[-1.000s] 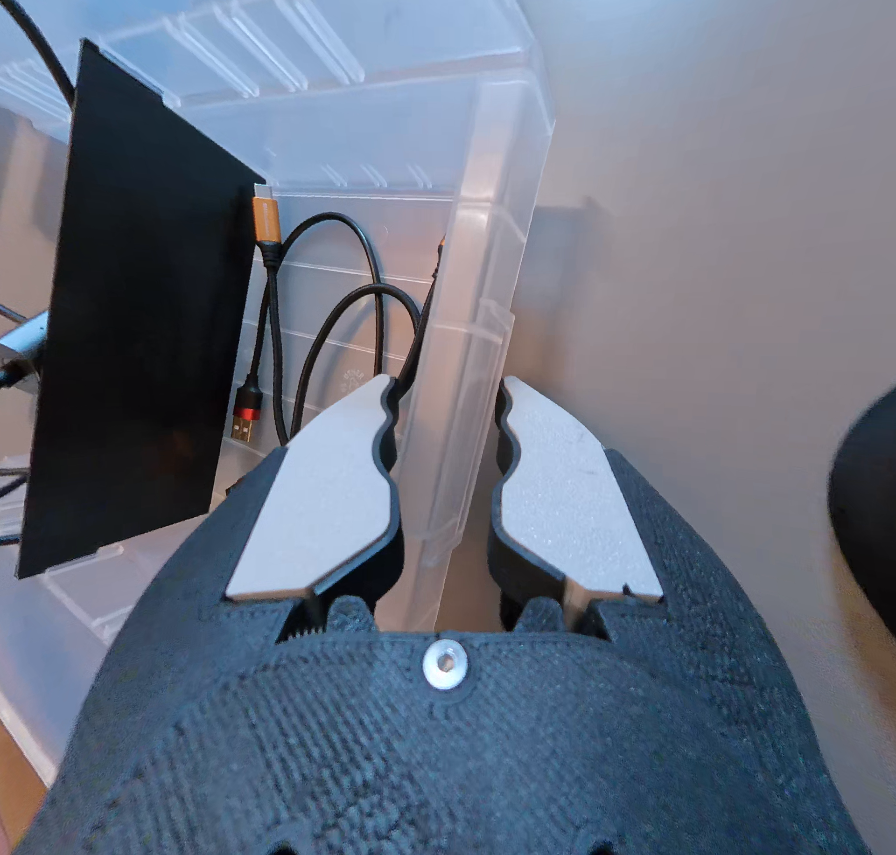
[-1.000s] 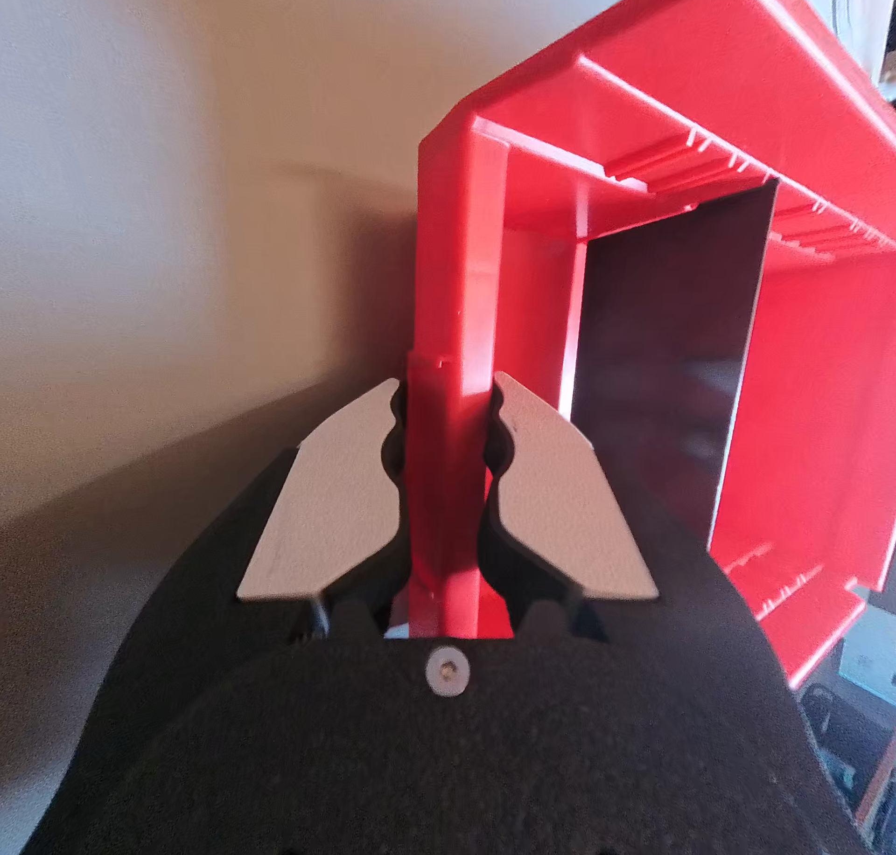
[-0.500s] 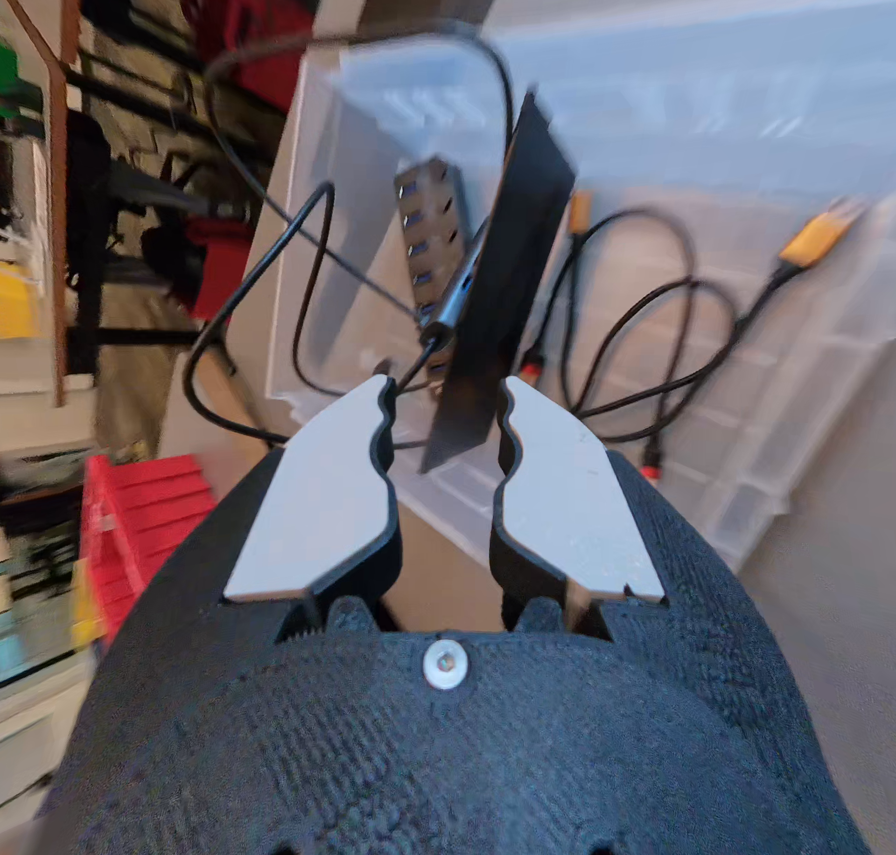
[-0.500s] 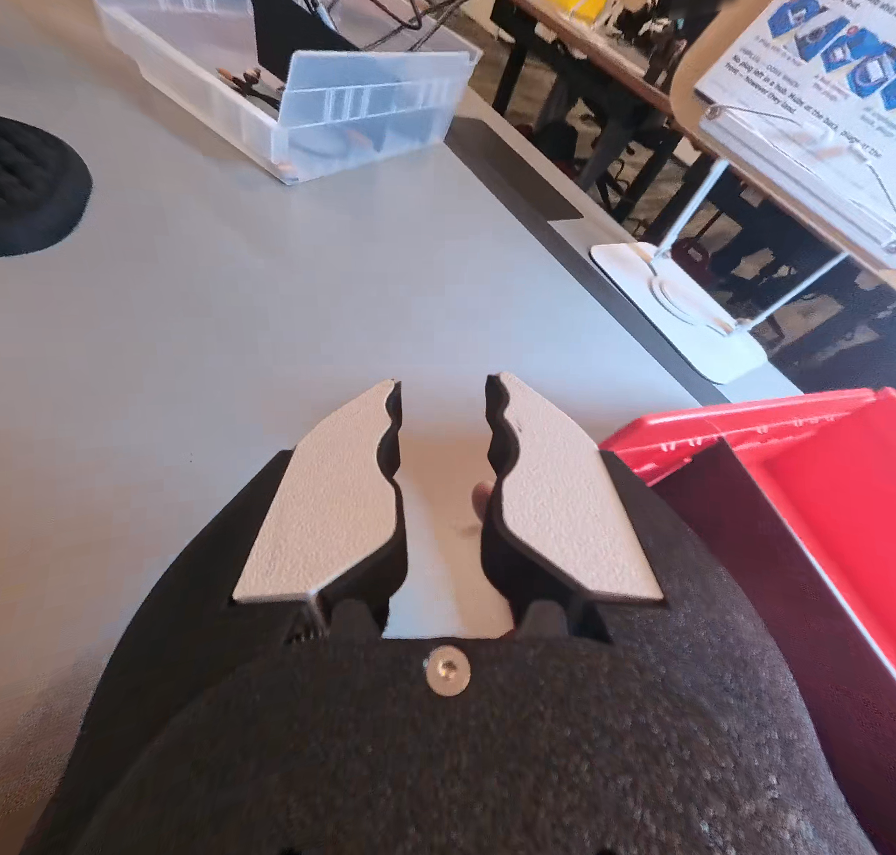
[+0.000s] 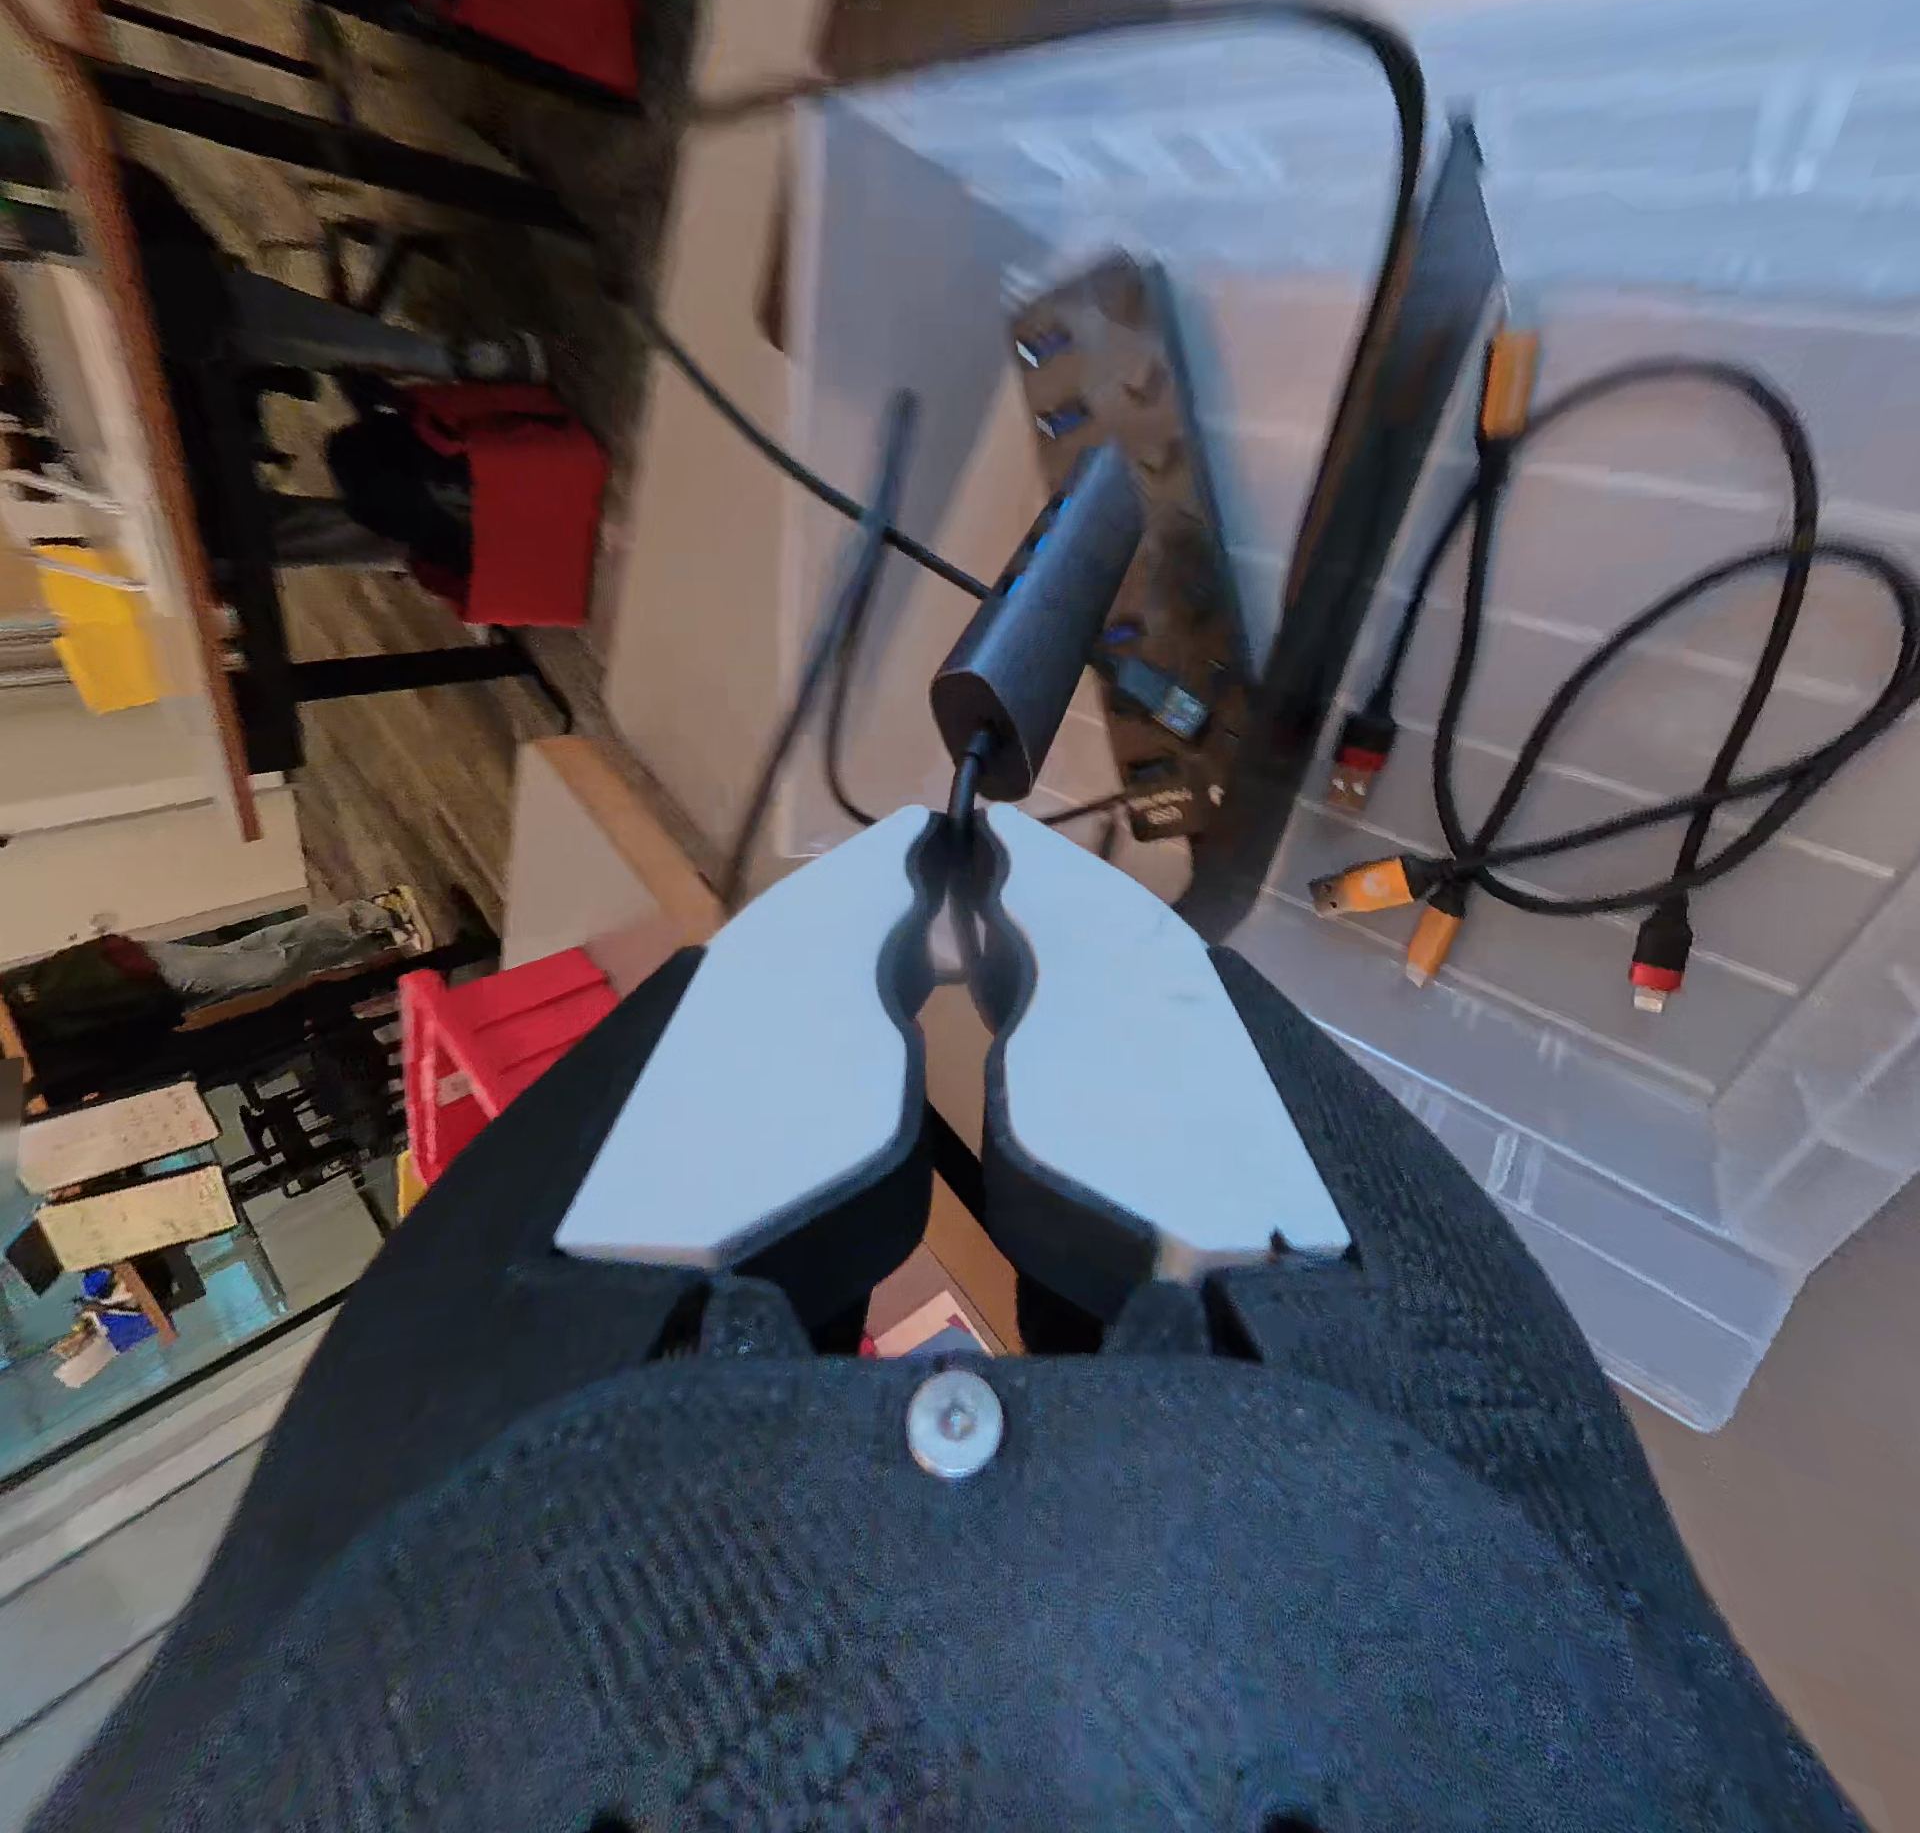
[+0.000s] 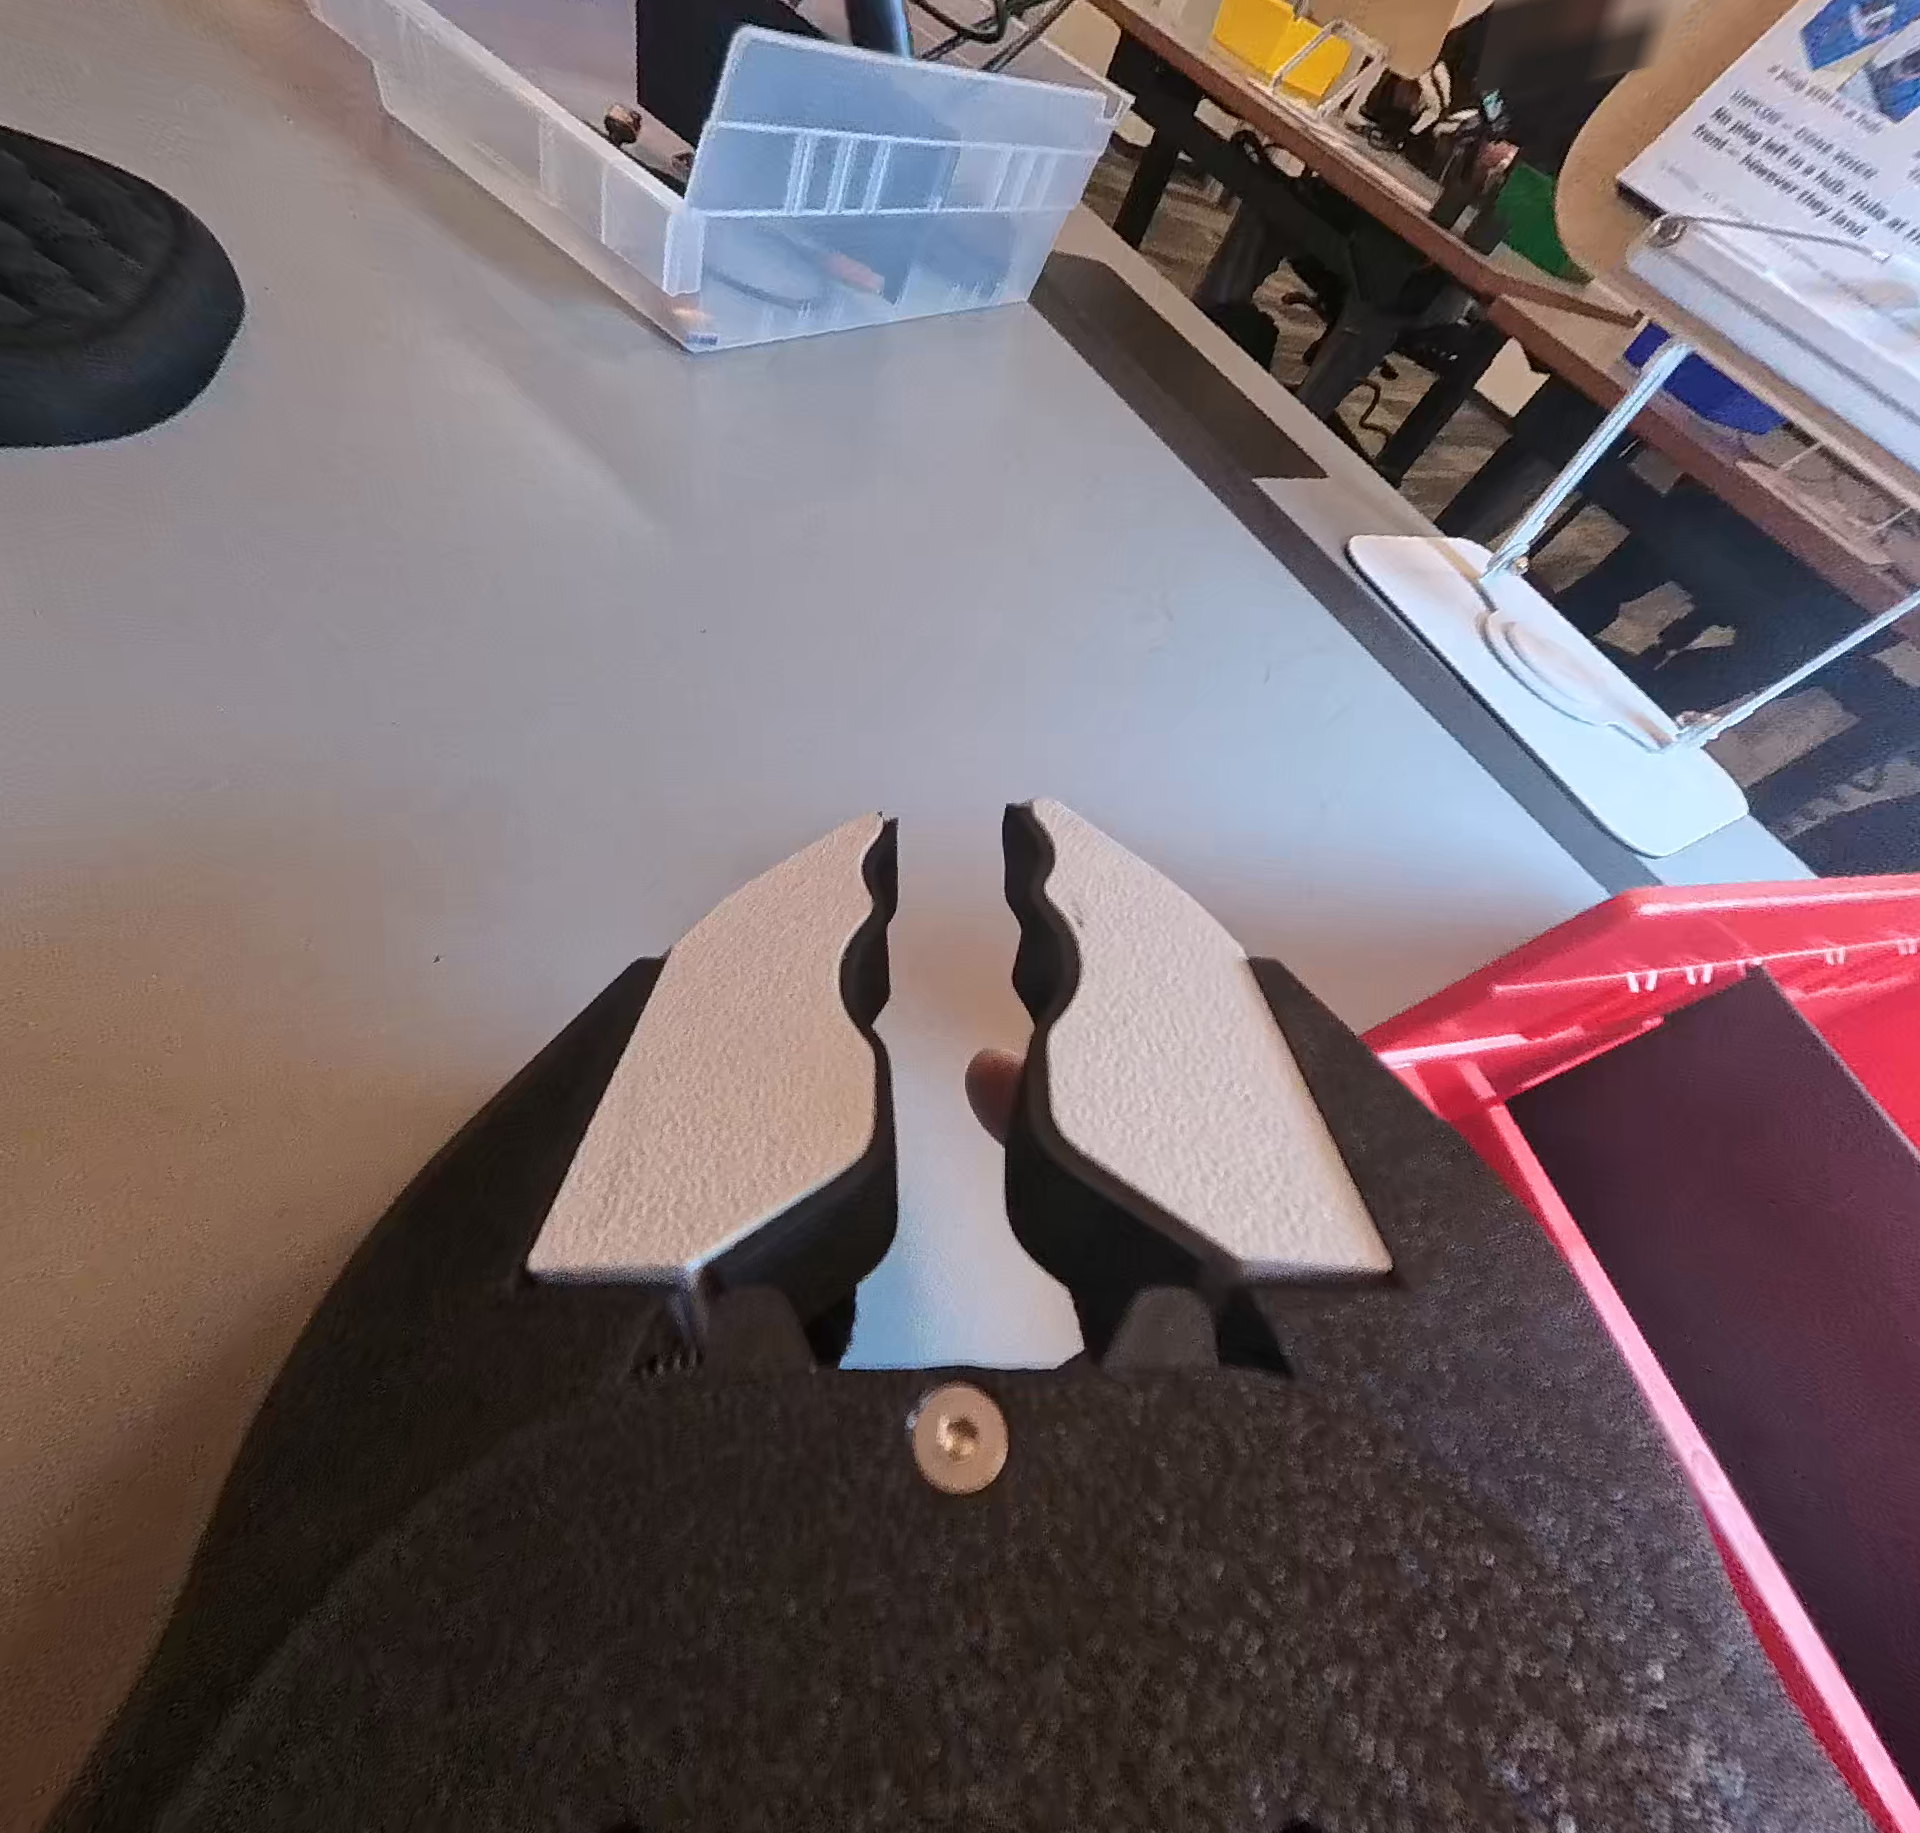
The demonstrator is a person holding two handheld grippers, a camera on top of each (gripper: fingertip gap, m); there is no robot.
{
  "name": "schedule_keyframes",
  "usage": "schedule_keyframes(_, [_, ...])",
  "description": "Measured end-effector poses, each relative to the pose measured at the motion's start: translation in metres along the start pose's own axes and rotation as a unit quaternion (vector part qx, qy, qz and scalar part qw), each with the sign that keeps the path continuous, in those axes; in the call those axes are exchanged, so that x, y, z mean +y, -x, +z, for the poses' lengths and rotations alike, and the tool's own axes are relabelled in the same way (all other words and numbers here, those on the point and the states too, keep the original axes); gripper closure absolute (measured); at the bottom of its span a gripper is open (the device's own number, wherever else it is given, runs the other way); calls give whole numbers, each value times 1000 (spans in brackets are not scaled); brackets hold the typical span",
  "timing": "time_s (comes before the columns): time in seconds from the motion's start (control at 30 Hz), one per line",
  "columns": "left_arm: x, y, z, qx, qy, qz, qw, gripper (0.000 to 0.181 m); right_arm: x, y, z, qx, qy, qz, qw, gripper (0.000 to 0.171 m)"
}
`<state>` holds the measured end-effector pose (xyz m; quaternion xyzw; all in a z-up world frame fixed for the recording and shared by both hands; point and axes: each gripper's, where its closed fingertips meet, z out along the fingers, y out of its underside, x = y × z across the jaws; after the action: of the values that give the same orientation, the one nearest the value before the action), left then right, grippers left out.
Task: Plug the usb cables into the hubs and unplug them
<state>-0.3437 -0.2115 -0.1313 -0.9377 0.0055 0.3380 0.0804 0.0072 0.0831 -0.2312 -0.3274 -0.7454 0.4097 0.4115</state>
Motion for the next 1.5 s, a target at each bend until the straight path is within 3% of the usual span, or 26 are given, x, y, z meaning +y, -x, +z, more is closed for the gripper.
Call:
schedule_keyframes(0.03, [-7, 13, -17, -21, -21, -17, 999, 177, -2, -1, 0, 2, -5, 3, 1000, 151])
schedule_keyframes(0.23, [-75, 51, -150, -81, -225, -105, 965, 177, -34, -16, -3, 5, -58, 57, 997, 151])
schedule_keyframes(0.4, [-156, -15, -237, 0, -471, -144, 870, 177, -109, -19, -1, -49, -160, 130, 977, 147])
schedule_keyframes(0.53, [-205, -111, -253, 110, -612, -157, 768, 177, -148, -11, 1, -131, -244, 227, 934, 131])
schedule_keyframes(0.63, [-228, -175, -243, 195, -663, -163, 704, 177, -155, -7, -8, -181, -295, 266, 900, 116])
schedule_keyframes(0.7, [-237, -209, -232, 243, -679, -153, 676, 176, -158, -7, -20, -200, -321, 277, 883, 114])
schedule_keyframes(0.77, [-234, -223, -226, 273, -704, -152, 638, 177, -158, -10, -31, -211, -339, 277, 874, 126])
schedule_keyframes(0.8, [-234, -228, -215, 295, -690, -157, 642, 177, -158, -9, -36, -218, -343, 265, 874, 145])
schedule_keyframes(0.83, [-233, -235, -206, 306, -679, -145, 652, 177, -157, -7, -37, -213, -339, 244, 883, 152])
schedule_keyframes(0.93, [-231, -251, -189, 282, -670, -107, 678, 177, -145, 7, -26, -169, -289, 134, 933, 150])
schedule_keyframes(1.2, [-235, -272, -154, 196, -614, -38, 764, 176, -123, 22, -11, -98, -220, -32, 970, 149])
schedule_keyframes(1.37, [-233, -262, -152, 226, -610, -79, 755, 170, -107, 20, -3, -10, -165, -186, 969, 152])
schedule_keyframes(1.5, [-209, -206, -159, 154, -602, -133, 772, 161, -120, 7, -14, 57, -165, -239, 955, 154])
